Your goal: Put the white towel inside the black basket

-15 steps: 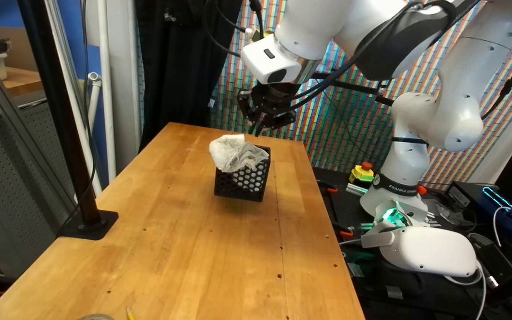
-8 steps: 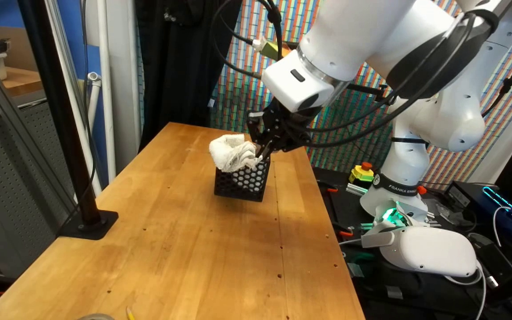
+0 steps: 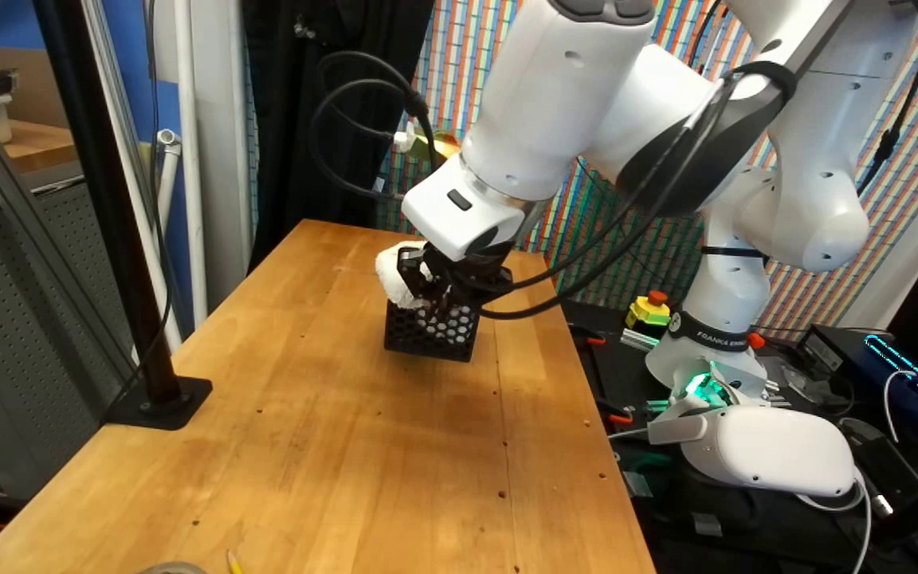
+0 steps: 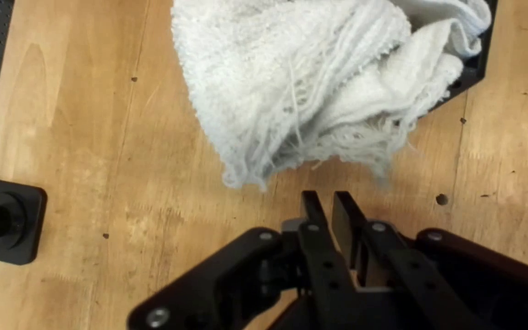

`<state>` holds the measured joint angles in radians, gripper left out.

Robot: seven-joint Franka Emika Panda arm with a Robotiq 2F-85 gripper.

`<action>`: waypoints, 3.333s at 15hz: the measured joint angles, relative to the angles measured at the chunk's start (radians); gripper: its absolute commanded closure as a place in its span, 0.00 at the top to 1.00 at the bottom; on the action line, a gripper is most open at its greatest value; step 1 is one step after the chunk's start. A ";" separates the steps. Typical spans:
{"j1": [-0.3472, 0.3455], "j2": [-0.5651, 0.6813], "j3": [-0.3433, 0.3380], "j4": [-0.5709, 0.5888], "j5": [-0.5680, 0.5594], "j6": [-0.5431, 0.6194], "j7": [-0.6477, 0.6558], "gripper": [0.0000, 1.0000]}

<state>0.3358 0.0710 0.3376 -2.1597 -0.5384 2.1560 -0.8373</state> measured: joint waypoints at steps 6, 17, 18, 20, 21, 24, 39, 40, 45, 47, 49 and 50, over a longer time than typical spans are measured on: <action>-0.045 0.042 -0.051 0.032 0.000 0.007 -0.038 0.16; -0.058 -0.010 -0.065 0.034 -0.029 -0.004 -0.028 0.16; -0.059 -0.020 -0.067 0.032 -0.038 -0.011 -0.022 0.16; -0.063 -0.041 -0.073 0.026 -0.055 -0.027 -0.008 0.16; -0.065 -0.051 -0.078 0.021 -0.065 -0.034 -0.001 0.16; -0.077 -0.082 -0.089 0.002 -0.077 -0.051 0.014 0.16; -0.108 -0.127 -0.132 -0.112 0.137 0.069 -0.021 0.16; -0.108 -0.126 -0.132 -0.115 0.156 0.077 -0.029 0.16; -0.133 -0.125 -0.165 -0.137 0.191 0.080 -0.036 0.16; -0.155 -0.126 -0.188 -0.143 0.203 0.082 -0.041 0.16; -0.172 -0.127 -0.207 -0.147 0.228 0.092 -0.057 0.16; -0.176 -0.126 -0.213 -0.150 0.246 0.098 -0.067 0.16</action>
<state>0.1596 -0.0550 0.1249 -2.3095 -0.2924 2.2536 -0.9043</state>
